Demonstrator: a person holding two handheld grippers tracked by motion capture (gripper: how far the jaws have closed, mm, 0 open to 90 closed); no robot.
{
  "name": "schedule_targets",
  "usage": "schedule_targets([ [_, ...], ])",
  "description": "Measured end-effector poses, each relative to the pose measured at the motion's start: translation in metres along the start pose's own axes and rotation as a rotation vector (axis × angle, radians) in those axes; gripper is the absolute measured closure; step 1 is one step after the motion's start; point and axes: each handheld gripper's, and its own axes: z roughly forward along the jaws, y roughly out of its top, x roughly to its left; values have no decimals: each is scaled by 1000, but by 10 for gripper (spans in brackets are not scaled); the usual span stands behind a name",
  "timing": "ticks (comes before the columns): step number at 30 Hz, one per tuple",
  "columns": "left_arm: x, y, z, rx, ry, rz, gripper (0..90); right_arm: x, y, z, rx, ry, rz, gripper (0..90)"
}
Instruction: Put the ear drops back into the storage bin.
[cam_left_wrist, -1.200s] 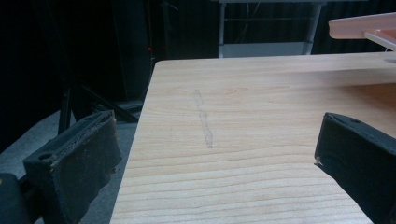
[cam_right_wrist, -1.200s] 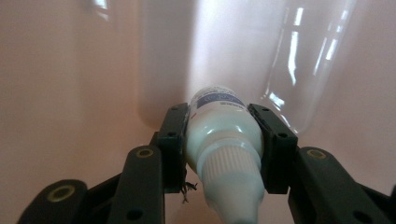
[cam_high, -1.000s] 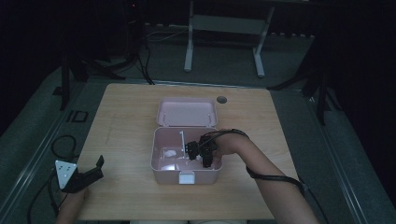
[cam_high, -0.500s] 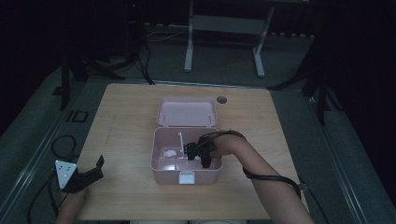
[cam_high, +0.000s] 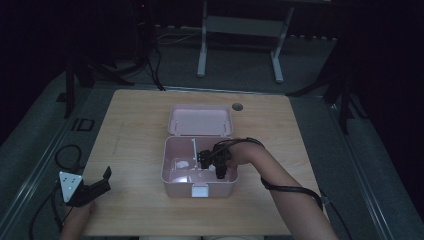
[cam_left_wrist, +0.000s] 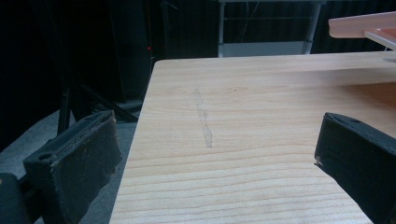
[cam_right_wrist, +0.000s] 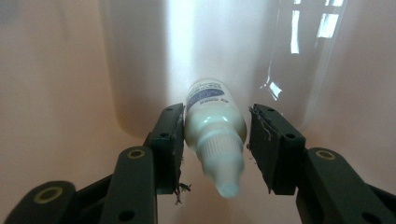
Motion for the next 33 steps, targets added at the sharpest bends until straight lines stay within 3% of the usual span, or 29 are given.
schedule_targets([
  [22, 0, 0, 0, 1, 1, 1, 3, 0, -15, -46, -82, -22, 30, 530],
  [33, 0, 0, 0, 2, 1, 2, 3, -3, -34, -72, -168, -36, 80, 385],
])
